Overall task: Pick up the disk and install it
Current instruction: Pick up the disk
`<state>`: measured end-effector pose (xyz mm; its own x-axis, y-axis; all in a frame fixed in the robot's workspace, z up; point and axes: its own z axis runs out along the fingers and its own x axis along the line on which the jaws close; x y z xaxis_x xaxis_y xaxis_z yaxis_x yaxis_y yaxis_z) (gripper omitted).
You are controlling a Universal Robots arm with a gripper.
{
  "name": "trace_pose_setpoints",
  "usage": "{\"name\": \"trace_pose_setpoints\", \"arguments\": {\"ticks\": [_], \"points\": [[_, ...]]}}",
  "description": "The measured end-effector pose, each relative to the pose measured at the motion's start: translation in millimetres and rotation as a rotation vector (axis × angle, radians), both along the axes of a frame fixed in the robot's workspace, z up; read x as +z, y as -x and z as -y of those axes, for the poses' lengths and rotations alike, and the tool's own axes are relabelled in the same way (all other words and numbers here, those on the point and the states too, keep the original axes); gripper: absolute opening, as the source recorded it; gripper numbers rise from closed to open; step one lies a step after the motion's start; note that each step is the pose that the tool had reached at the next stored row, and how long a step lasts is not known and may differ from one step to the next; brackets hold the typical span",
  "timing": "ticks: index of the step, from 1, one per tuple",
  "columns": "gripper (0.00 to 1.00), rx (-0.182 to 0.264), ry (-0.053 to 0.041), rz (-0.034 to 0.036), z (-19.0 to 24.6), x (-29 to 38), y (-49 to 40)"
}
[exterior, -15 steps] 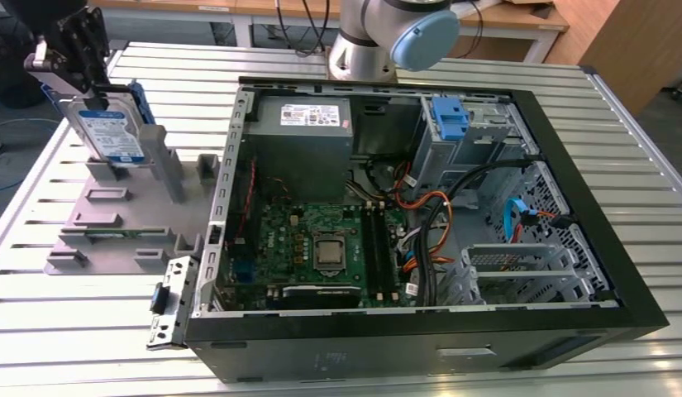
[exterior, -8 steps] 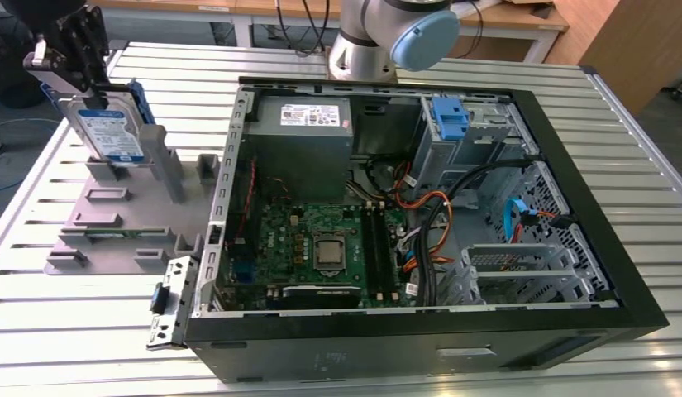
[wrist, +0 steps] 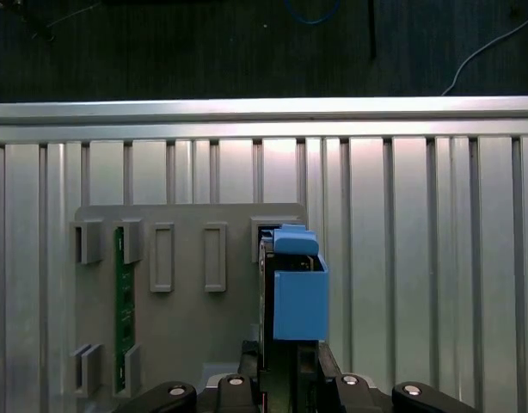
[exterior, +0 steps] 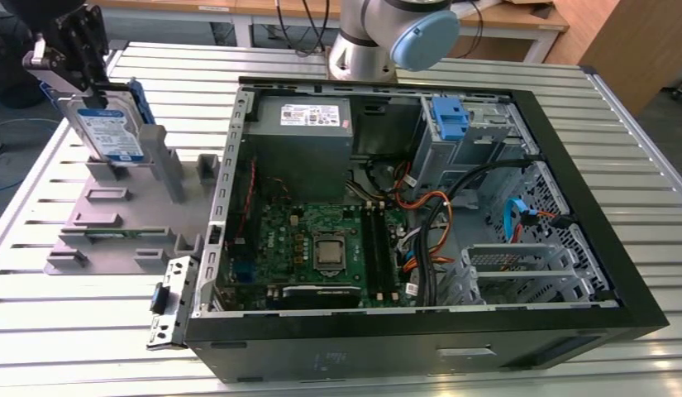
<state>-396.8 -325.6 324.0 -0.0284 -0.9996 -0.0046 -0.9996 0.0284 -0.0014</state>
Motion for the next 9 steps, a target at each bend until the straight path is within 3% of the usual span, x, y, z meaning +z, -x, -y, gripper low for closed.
{"name": "trace_pose_setpoints", "arguments": {"ticks": [9], "points": [[0.35,0.0,-0.0002,0.0004,0.0,3.6,0.0]]}}
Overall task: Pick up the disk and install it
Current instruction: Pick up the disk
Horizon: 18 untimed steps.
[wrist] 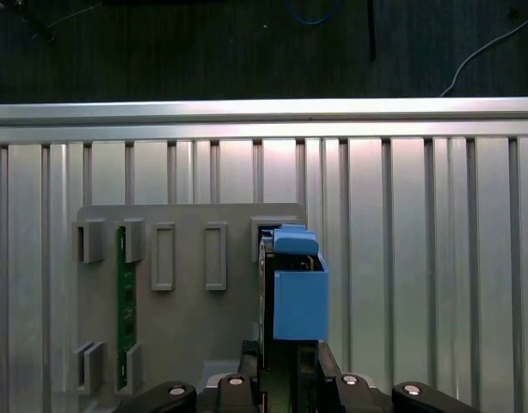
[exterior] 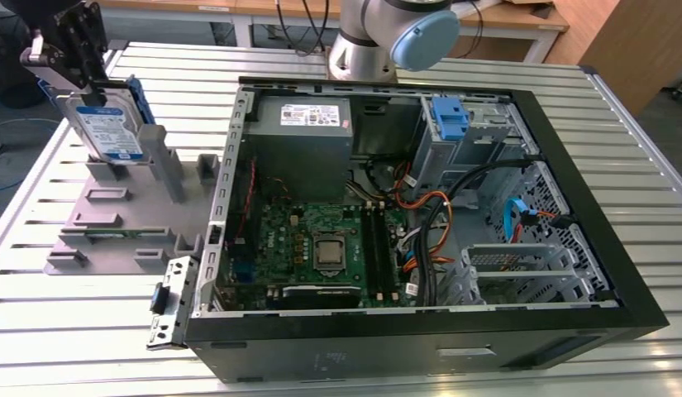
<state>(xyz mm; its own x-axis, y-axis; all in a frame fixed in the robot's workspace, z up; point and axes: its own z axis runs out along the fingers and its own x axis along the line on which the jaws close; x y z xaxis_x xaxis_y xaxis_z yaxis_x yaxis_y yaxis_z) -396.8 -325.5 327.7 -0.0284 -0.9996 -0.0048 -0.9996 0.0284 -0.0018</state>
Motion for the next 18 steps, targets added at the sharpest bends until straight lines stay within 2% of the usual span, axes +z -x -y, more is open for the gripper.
{"name": "trace_pose_setpoints", "arguments": {"ticks": [6,18], "points": [[0.35,0.0,0.0001,-0.0001,0.0,0.4,0.0],[0.35,0.0,0.0,0.0,0.0,12.0,0.0]]}}
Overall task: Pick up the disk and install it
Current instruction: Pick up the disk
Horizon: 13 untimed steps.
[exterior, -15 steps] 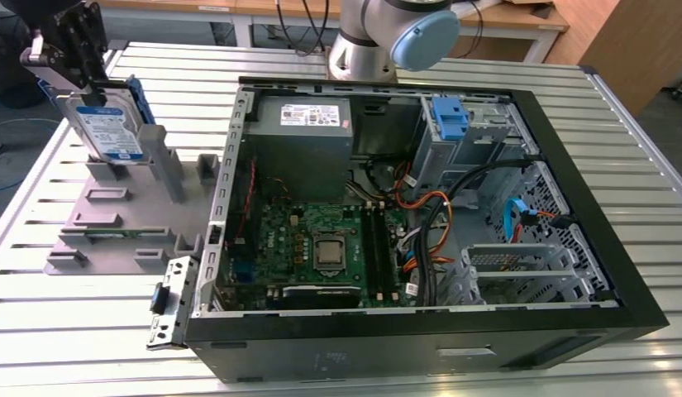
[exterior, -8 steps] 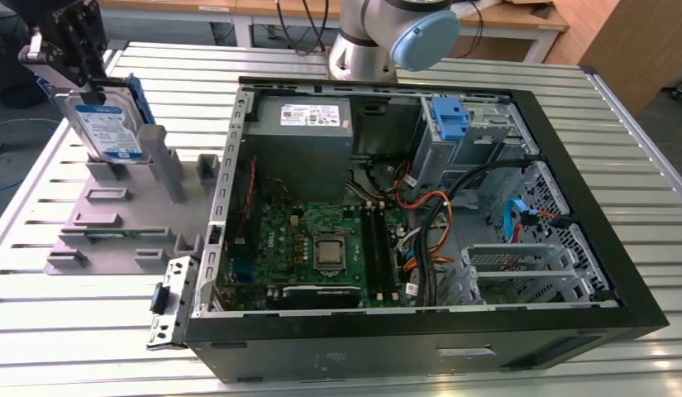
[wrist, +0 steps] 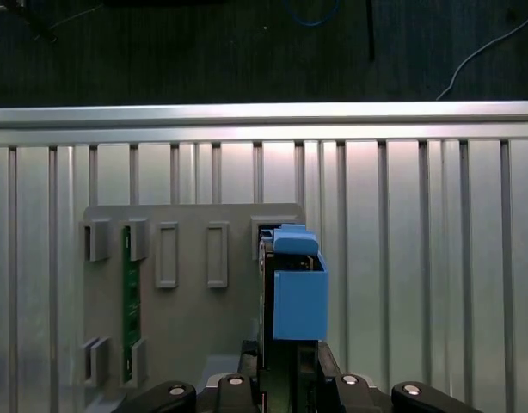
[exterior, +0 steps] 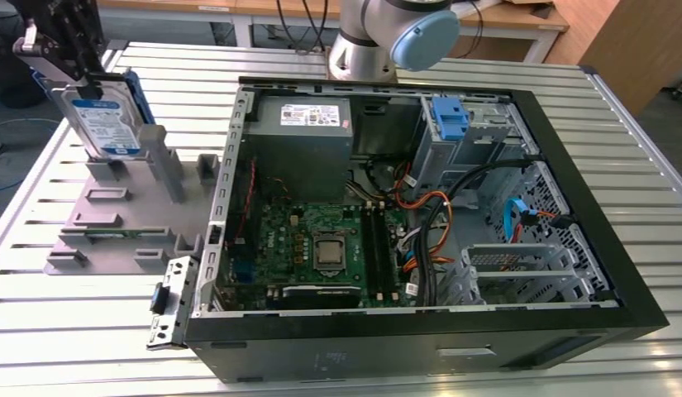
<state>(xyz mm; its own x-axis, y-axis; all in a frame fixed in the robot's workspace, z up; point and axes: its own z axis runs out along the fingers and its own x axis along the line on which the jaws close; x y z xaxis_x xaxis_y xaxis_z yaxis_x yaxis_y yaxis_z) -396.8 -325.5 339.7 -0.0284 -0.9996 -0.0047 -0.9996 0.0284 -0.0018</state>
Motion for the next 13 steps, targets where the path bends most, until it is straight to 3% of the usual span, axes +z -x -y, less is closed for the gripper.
{"name": "trace_pose_setpoints", "arguments": {"ticks": [5,13], "points": [[0.35,0.0,0.0,0.0,0.0,4.3,0.0],[0.35,0.0,0.0,-0.0001,0.0,5.2,0.0]]}}
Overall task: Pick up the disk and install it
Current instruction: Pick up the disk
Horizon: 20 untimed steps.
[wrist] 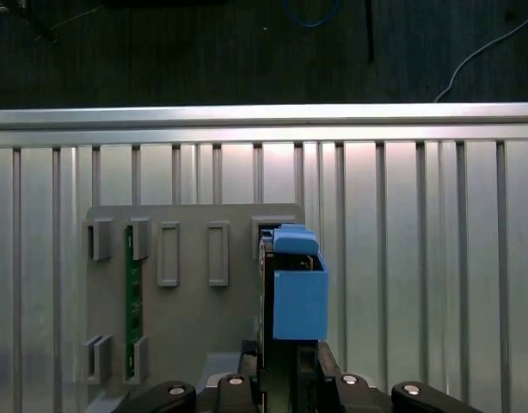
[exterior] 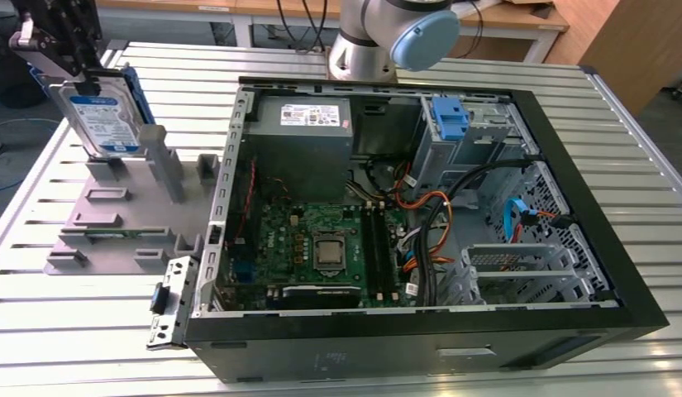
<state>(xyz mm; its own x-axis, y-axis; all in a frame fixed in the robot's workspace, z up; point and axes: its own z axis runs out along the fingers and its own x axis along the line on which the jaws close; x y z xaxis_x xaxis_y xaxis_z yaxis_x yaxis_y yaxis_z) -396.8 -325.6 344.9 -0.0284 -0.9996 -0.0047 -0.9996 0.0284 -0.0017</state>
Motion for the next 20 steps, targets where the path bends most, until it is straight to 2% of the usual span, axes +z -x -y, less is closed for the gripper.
{"name": "trace_pose_setpoints", "arguments": {"ticks": [6,15,20], "points": [[0.35,0.0,0.0,0.0001,0.0,4.3,0.0],[0.35,0.0,0.0,0.0001,0.0,5.5,0.0],[0.35,0.0,0.0,0.0001,0.0,8.6,0.0]]}}
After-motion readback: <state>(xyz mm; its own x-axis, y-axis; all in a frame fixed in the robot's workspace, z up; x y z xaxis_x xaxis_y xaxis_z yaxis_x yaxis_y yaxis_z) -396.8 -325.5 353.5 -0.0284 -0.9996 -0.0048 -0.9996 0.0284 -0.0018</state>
